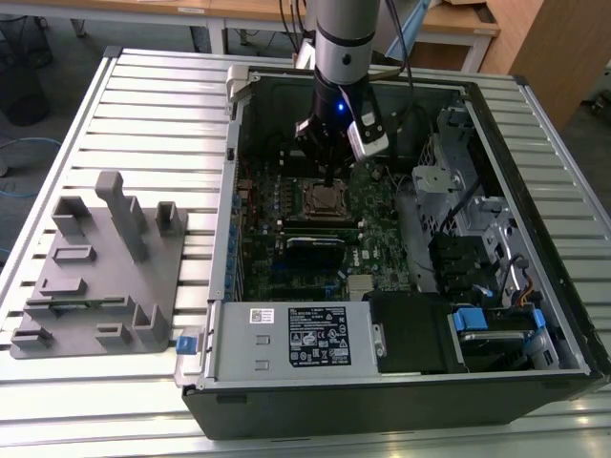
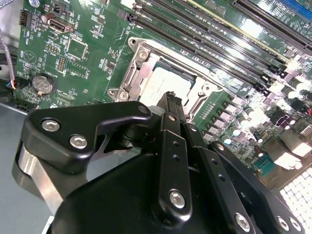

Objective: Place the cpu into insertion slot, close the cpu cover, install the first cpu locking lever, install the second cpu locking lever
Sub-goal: 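Install the second cpu locking lever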

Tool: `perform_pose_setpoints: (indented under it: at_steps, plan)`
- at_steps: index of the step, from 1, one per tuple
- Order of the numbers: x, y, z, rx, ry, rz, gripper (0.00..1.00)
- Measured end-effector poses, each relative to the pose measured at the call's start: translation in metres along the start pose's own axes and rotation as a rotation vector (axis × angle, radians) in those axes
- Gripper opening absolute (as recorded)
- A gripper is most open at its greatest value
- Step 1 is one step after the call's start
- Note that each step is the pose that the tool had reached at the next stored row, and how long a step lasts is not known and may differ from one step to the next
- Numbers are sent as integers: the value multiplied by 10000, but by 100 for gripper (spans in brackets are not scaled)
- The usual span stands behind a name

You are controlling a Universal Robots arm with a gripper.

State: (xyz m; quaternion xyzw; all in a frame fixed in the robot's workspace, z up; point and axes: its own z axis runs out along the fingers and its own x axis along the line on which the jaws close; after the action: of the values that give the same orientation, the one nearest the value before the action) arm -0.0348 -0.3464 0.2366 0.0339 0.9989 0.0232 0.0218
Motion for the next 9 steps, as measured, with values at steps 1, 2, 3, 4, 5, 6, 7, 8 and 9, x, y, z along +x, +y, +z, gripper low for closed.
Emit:
perform_pose_setpoints:
  at_steps: [1, 2, 3, 4, 5, 6, 7, 8, 9]
  plan:
    - [0, 0, -1, 2, 0, 0, 11]
    - [0, 0, -2, 2, 1, 0, 11]
    - [0, 0, -2, 1, 1, 0, 11]
    - [0, 0, -3, 1, 1, 0, 11]
    - [0, 0, -5, 3, 1, 0, 11]
    - [0, 0, -9, 6, 3, 0, 11]
    - [0, 0, -12, 5, 2, 0, 11]
    - [0, 1, -15, 1, 0, 0, 11]
    - [-1, 1, -19, 2, 1, 0, 11]
